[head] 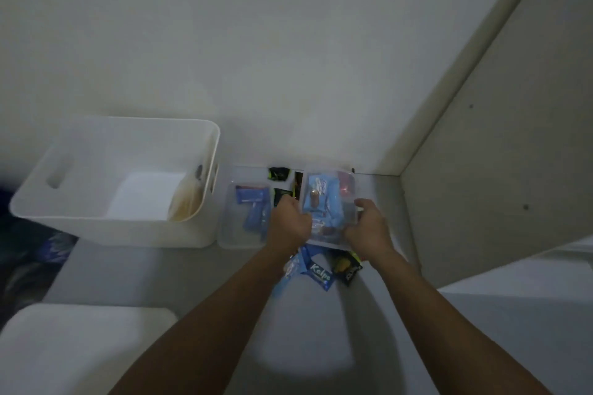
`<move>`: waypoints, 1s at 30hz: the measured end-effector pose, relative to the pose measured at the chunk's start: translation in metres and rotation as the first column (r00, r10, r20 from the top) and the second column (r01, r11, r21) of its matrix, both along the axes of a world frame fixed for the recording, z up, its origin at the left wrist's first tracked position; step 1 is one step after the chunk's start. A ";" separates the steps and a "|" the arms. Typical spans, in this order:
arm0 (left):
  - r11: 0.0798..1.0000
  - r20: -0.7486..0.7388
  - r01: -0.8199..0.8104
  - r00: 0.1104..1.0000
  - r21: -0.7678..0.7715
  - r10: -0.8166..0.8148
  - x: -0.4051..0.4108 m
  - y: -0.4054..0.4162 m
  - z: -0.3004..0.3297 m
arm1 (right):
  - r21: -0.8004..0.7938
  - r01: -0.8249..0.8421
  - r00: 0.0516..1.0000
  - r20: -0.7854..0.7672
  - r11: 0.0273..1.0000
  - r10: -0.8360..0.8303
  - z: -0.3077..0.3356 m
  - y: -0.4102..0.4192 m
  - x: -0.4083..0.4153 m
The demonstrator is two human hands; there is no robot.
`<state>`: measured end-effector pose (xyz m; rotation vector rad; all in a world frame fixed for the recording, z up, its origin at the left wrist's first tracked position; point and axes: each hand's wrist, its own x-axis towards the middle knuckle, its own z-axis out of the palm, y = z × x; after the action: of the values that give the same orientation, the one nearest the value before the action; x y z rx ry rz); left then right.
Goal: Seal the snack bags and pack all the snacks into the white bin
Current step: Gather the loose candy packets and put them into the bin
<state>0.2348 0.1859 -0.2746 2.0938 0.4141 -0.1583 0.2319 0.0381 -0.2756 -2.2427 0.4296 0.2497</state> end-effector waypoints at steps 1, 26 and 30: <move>0.999 0.022 -0.026 0.999 0.024 0.026 -0.002 0.013 0.001 | 0.016 -0.021 1.000 -0.005 1.000 0.021 0.002 0.013 0.001; 0.999 -0.213 -0.028 0.977 0.016 0.031 -0.020 0.119 -0.023 | 0.497 0.022 0.937 -0.312 0.867 0.155 -0.026 0.112 0.026; 0.995 -0.173 -0.059 0.984 -0.076 0.045 -0.018 0.123 -0.026 | 0.552 -0.002 0.918 -0.331 0.834 0.220 -0.027 0.111 0.027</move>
<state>0.2165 0.3089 -0.3005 1.9951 0.5561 -0.3204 0.2588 0.1492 -0.3027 -1.6496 0.3689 0.7854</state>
